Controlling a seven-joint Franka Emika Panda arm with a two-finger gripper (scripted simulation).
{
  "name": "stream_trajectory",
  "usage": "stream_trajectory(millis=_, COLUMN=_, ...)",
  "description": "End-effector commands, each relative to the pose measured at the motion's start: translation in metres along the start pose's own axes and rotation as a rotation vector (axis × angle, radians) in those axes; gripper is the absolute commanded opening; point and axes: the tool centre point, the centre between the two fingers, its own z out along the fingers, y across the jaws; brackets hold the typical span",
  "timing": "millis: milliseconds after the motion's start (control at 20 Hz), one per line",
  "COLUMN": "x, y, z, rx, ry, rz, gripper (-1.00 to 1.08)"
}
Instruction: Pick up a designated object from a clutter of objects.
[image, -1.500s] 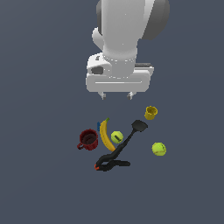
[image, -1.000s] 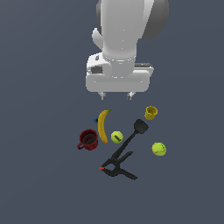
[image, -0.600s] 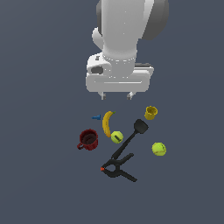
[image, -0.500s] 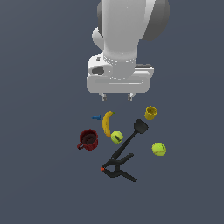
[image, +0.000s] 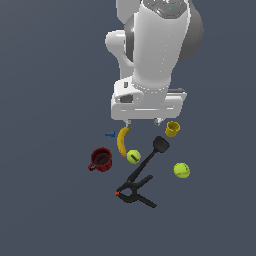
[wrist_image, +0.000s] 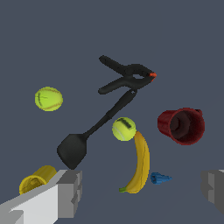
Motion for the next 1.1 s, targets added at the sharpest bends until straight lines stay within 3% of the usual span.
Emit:
stream_trajectory(millis=0, x=0.011, y=-0.013, z=0.012, rx=-0.004, ry=0.001, rz=-0.025, gripper=1.00)
stream_trajectory(millis=550, x=0.061, y=-0.099, z=0.093, rx=-0.004, ry=0.009, rz=-0.169, gripper=1.00)
stream_trajectory(millis=1050, x=0.079, y=-0.168, z=0.161, rx=0.016, ry=0.015, rz=-0.267, gripper=1.00)
